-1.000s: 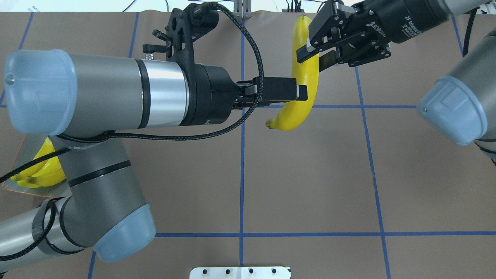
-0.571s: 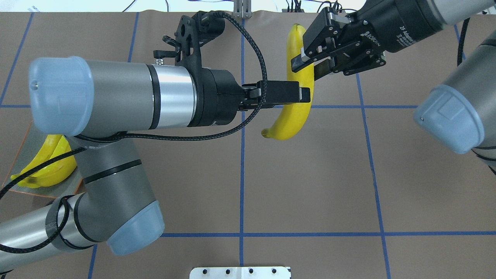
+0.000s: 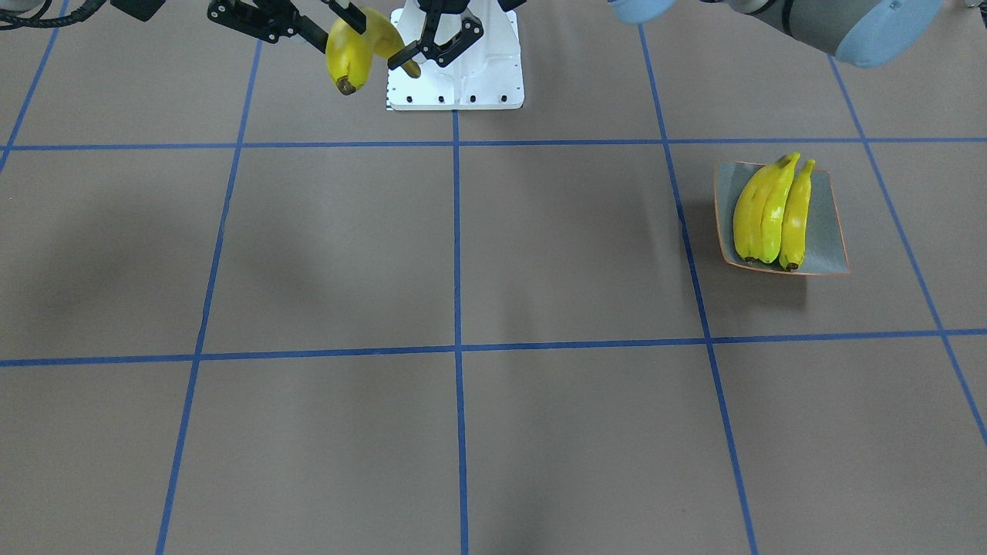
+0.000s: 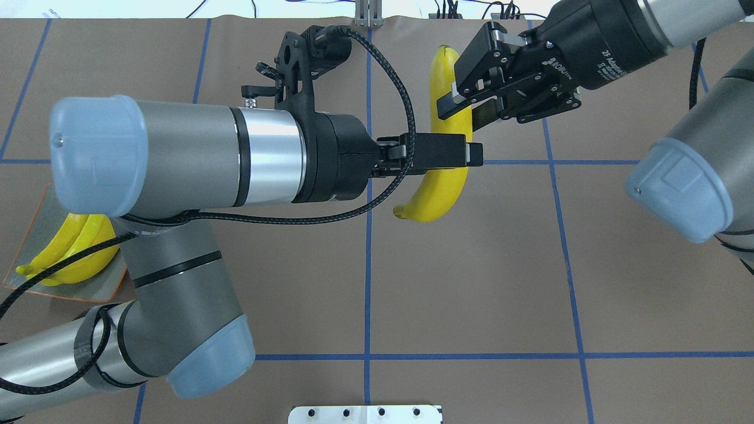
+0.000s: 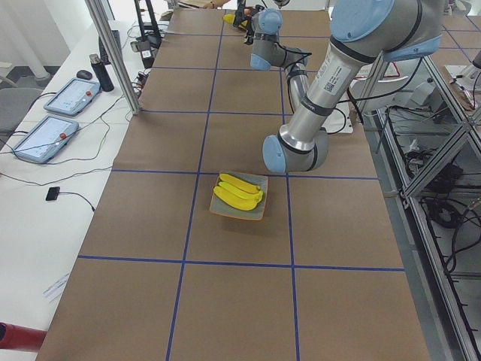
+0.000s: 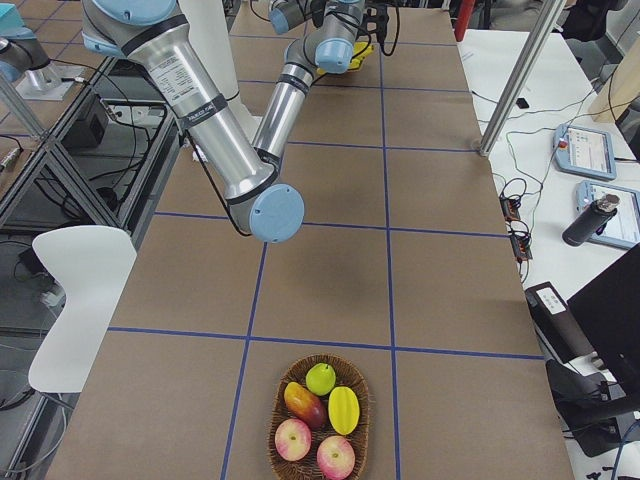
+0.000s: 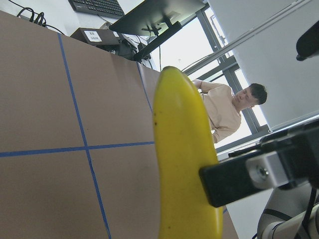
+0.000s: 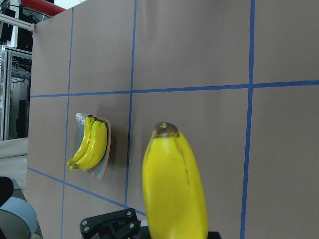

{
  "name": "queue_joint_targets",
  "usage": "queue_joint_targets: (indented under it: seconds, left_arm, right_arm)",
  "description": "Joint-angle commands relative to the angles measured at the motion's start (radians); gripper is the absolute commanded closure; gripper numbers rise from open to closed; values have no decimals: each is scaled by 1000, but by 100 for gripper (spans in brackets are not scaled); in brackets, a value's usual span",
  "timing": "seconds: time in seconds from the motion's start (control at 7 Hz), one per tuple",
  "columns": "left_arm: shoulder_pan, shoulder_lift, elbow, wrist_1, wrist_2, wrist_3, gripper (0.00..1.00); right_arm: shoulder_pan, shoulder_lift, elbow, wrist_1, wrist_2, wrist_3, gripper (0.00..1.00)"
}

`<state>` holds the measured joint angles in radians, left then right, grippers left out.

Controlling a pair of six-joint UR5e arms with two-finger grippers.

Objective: Transfer all bananas from basket to plate

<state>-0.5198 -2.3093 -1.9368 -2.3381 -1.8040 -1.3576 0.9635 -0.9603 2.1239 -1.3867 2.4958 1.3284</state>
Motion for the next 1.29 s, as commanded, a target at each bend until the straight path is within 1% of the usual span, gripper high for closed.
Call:
queue_joint_targets:
  seconds: [0.0, 0.14, 0.29, 0.43, 0.57, 0.71, 0.86, 1.14]
  left_arm:
    - [6, -1, 2, 0, 0, 0, 1]
    - [7, -1, -1, 0, 0, 0, 16]
    - [10, -1, -1, 0, 0, 0, 45]
    - [17, -1, -1, -4, 0, 0, 70]
    - [17, -1, -1, -13, 0, 0, 92]
    - [17, 1, -1, -13, 0, 0, 100]
    - [17, 1, -2, -13, -2, -2, 100]
    - [17, 10, -1, -12, -2, 2, 100]
  right_arm:
    - [-2, 0, 10, 0, 0, 0, 100]
    - [-2, 0, 10, 0, 0, 0, 100]
    - [-2, 0, 11, 0, 0, 0, 100]
    - [-3, 0, 16, 0, 0, 0, 100]
    - [-3, 0, 18, 0, 0, 0, 100]
    - [-5, 0, 15, 0, 2, 0, 93]
    - [-5, 0, 13, 0, -3, -8, 2]
    - [1, 2, 11, 6, -2, -18, 0]
